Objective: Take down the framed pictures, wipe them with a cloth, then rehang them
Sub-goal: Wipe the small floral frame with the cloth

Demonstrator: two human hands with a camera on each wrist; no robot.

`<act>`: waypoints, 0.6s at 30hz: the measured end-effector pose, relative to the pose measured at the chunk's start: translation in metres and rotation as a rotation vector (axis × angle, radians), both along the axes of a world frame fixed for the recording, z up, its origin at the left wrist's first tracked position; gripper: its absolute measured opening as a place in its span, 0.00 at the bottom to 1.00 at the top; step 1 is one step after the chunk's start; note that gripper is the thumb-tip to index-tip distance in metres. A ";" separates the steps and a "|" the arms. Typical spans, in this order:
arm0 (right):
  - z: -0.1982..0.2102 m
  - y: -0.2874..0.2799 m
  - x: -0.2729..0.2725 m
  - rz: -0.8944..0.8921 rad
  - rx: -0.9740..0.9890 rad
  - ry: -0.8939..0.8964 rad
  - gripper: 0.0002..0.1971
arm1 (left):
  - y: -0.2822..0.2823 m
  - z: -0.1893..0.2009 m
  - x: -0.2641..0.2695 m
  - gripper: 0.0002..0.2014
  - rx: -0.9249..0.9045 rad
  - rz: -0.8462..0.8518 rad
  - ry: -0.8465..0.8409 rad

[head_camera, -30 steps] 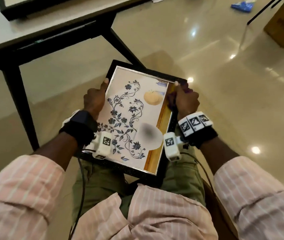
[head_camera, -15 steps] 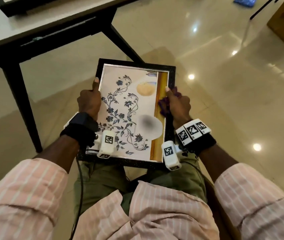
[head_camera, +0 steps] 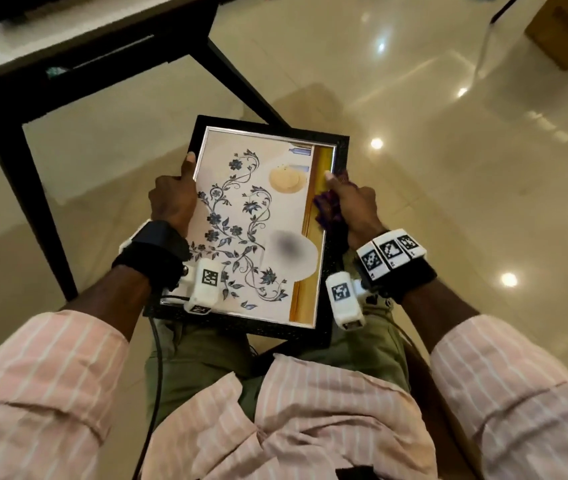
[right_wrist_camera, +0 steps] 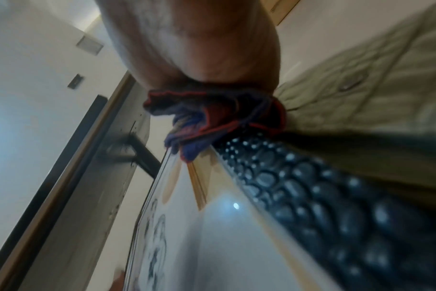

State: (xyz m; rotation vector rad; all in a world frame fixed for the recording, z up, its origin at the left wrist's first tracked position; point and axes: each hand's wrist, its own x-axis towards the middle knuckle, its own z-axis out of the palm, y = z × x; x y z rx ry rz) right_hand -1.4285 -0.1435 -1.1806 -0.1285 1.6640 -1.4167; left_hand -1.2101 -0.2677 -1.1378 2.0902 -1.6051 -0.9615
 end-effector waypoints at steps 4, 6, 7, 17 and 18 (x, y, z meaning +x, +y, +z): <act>0.023 -0.023 -0.020 -0.020 -0.086 0.018 0.15 | -0.001 -0.004 -0.007 0.42 0.034 0.085 0.022; 0.026 -0.025 -0.016 0.007 -0.047 0.104 0.18 | -0.007 -0.002 -0.009 0.42 0.022 0.148 0.059; 0.024 -0.018 -0.009 0.037 -0.033 0.117 0.19 | -0.011 -0.001 -0.009 0.42 0.014 0.175 0.072; 0.040 -0.024 -0.019 0.104 -0.084 0.098 0.14 | -0.015 -0.008 -0.008 0.34 0.005 0.232 0.169; 0.041 -0.026 -0.020 0.109 -0.068 0.149 0.16 | -0.016 -0.005 -0.010 0.36 0.004 0.238 0.154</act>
